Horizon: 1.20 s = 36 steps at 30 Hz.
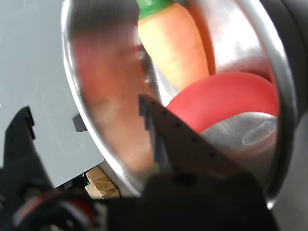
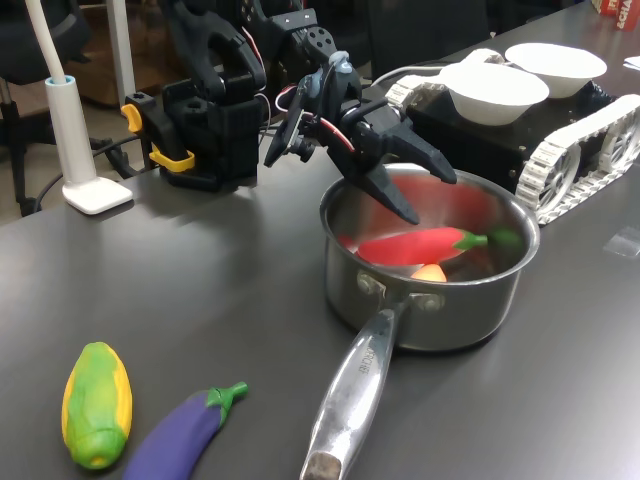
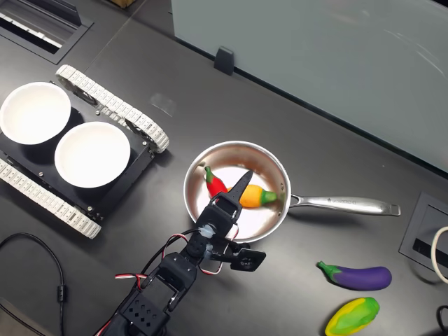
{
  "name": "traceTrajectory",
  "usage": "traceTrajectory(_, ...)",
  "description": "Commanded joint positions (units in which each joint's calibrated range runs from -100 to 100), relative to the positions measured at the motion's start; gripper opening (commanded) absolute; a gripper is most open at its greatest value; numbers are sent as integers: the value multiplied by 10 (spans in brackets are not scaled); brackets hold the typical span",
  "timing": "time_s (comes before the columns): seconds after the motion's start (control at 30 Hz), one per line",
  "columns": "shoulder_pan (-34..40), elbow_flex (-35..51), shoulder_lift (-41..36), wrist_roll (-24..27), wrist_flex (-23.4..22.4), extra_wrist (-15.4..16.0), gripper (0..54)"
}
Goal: Pick up the chilli and place them in the pan
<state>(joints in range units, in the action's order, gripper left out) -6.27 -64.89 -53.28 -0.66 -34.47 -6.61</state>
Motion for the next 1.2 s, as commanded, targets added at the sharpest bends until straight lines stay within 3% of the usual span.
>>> traceTrajectory(0.0,-4,24,-14,6,-4,-4,380)
traceTrajectory(0.4,-29,31,-38,7,-15,-4,417)
traceTrajectory(0.67,-34,18,-120,8,-33,-6,400)
traceTrajectory(1.17,-23,67,-214,16,-137,-6,259)
